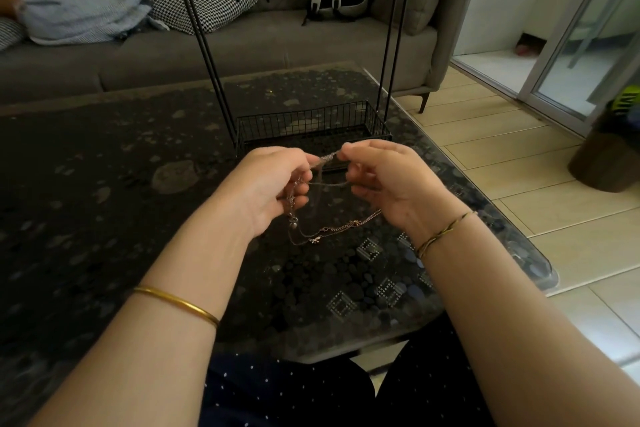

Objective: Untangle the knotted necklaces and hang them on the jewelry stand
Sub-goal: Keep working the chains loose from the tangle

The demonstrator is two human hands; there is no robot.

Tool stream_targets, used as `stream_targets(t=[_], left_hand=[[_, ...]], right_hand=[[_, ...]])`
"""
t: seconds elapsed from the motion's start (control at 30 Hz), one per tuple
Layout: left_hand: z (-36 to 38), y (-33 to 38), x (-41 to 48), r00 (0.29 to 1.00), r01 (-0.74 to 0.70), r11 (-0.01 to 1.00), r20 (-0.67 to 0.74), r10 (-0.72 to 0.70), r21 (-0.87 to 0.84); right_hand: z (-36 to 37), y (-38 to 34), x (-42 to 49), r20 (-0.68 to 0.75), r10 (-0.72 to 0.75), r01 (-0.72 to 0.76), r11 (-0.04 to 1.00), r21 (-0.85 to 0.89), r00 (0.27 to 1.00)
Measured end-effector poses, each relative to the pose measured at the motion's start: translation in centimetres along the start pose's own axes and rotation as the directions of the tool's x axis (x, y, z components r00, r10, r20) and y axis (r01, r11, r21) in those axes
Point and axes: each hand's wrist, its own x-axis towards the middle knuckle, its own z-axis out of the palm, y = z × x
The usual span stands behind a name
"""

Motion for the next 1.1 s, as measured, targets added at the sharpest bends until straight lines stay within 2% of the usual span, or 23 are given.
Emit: stream_targets(t=[0.17, 0.37, 0.6, 0.8, 0.93, 1.1], left_hand=[[0.3, -0.2, 0.2, 0.999, -0.039, 0.993, 0.034, 0.036, 0.110], [0.1, -0.6, 0.6, 0.997, -0.074, 0.994, 0.022, 0.072, 0.084], [0.0, -0.6, 0.8, 0.984, -0.133, 0.984, -0.102, 0.145, 0.118], [0.3, -0.7, 0.7, 0.962, -0.208, 0.951, -0.129, 0.241, 0.227], [0.5, -0.8, 0.5, 0.942, -0.264, 0.908, -0.116, 0.315, 0.325], [0.6, -0.9, 0.6, 0.937, -0.267, 0.890, -0.116, 0.329, 0.369]], right_hand=[[0.2, -0.1, 0.2, 0.001, 0.032, -0.032, 0.970, 0.240, 0.999], [0.4, 0.1, 0.4, 0.015, 0.060, -0.061, 0.960, 0.273, 0.998], [0.6, 0.1, 0.2, 0.107, 0.146, -0.158, 0.981, 0.109, 0.983], [0.9, 0.1, -0.2, 0.138, 0.120, -0.117, 0.993, -0.024, 0.983], [1.0, 0.2, -0.2, 0.080, 0.080, -0.074, 0.995, -0.072, 0.994], [1.1, 0.2, -0.2, 0.027, 0.093, -0.092, 0.995, -0.039, 0.995]])
